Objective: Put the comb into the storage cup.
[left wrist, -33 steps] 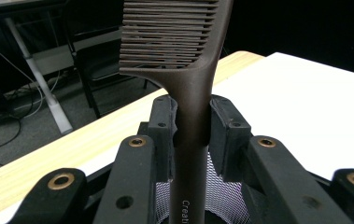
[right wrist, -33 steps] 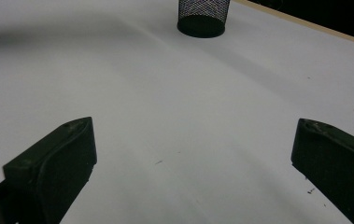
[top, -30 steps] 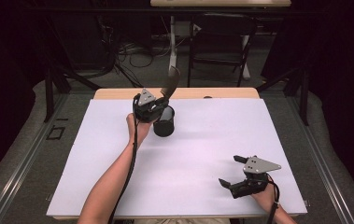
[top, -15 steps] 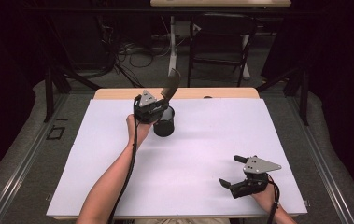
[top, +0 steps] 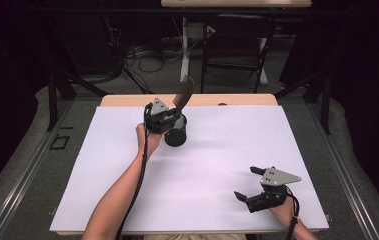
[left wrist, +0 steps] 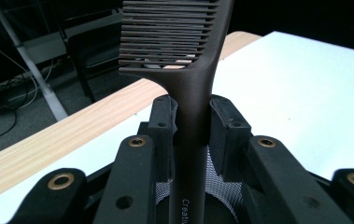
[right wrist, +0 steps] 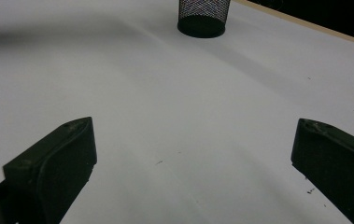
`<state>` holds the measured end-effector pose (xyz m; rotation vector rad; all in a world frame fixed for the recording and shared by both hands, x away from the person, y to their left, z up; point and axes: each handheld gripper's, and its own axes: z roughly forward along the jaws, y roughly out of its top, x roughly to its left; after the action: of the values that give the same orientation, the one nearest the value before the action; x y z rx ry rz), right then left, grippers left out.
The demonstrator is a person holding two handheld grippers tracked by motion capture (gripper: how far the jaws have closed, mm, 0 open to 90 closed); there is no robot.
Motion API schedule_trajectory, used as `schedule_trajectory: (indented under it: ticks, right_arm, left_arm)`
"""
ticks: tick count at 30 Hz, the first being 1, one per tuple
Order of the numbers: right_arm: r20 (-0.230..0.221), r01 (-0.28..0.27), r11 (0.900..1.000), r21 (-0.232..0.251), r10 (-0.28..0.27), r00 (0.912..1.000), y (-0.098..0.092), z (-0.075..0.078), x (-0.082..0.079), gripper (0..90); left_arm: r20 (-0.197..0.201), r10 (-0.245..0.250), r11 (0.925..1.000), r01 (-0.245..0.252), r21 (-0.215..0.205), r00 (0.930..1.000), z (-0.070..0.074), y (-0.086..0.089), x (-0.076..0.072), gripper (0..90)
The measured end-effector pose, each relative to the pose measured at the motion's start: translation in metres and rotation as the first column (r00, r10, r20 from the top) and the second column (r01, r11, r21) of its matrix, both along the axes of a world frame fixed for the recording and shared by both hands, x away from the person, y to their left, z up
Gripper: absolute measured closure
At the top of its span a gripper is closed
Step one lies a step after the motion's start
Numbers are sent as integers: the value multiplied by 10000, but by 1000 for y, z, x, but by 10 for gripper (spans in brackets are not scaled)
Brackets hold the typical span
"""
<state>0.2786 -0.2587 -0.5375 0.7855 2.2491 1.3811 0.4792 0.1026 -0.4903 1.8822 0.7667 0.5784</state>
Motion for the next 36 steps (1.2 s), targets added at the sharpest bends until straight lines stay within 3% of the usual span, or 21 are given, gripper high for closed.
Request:
schedule_trajectory:
  ticks: [10, 12, 19, 24, 30, 36]
  right_arm:
    - [118, -29, 10000, 40, 28, 9999, 0, 1, -1, 0]
    - [58, -18, 9999, 112, 18, 10000, 0, 1, 0, 0]
    - [93, -5, 9999, 146, 4, 10000, 0, 2, -1, 0]
    - [88, 4, 9999, 164, -6, 10000, 0, 2, -1, 0]
    - [72, 0, 9999, 154, -2, 10000, 1, 2, -1, 0]
    - [16, 19, 9999, 135, -19, 10000, 2, 1, 0, 0]
  left_arm:
    - [-163, -122, 9998, 125, 175, 9998, -2, -1, 0, 723]
    - [-346, -121, 9996, 129, 233, 9993, -3, 0, 1, 723]
    - [-498, -95, 9961, 138, 876, 9987, -7, -5, -5, 707]
    - [-344, -193, 9983, 212, 551, 9992, 0, 1, -11, 471]
    - [-324, -184, 9993, 194, 306, 9993, 5, 11, -17, 304]
    - [-327, -227, 9982, 245, 549, 9992, 10, 14, -21, 164]
